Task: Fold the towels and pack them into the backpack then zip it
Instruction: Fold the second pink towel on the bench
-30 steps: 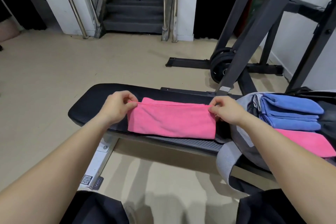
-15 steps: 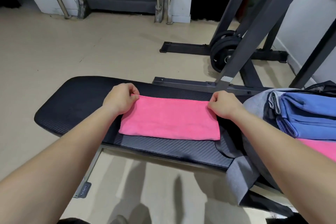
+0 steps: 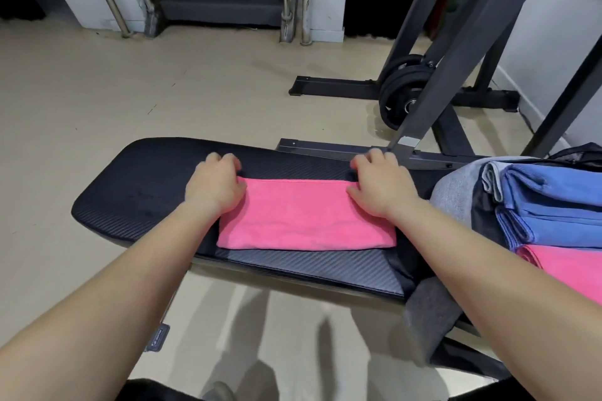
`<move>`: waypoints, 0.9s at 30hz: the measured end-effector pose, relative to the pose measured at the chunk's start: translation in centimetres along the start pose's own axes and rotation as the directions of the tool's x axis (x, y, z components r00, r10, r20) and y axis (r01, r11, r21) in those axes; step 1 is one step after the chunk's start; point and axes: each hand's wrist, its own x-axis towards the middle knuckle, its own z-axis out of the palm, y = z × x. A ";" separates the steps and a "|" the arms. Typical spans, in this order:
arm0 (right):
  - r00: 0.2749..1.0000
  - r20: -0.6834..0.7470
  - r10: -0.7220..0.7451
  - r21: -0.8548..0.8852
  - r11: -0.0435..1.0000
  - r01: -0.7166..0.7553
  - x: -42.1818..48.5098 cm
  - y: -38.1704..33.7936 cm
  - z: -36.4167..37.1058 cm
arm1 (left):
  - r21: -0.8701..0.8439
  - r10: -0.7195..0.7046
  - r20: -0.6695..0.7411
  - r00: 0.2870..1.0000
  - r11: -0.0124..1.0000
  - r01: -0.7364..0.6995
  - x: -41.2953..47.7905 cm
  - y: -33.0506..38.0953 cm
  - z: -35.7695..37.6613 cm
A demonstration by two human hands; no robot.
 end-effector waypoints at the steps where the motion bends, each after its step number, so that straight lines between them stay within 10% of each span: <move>1: 0.995 -0.080 -0.062 0.008 0.998 0.063 -0.4 -1.3 -0.1 | 0.004 0.033 -0.085 0.996 0.999 -0.033 -0.9 0.9 0.3; 5: 0.974 0.075 -0.216 0.089 0.974 0.209 -2.8 -6.4 2.5 | 0.018 0.283 -0.011 0.959 0.959 -0.283 -4.8 5.7 3.6; 12: 0.978 0.193 -0.075 0.044 0.997 0.068 -4.7 -3.5 5.4 | 0.215 0.195 0.224 0.955 0.946 -0.244 -7.4 2.4 5.3; 19: 0.975 0.216 0.059 0.039 0.997 -0.069 -6.0 -2.1 4.7 | 0.139 0.024 0.198 0.980 0.989 -0.053 -8.3 -1.2 3.8; 24: 0.944 0.298 0.140 -0.072 0.990 -0.124 -9.3 -5.2 3.8 | 0.202 -0.212 -0.065 0.975 0.954 0.221 -8.7 -1.2 1.6; 27: 0.980 0.192 -0.042 -0.042 0.998 0.051 -9.3 -5.8 2.8 | 0.046 -0.322 -0.001 0.947 0.946 0.322 -8.1 -0.5 0.7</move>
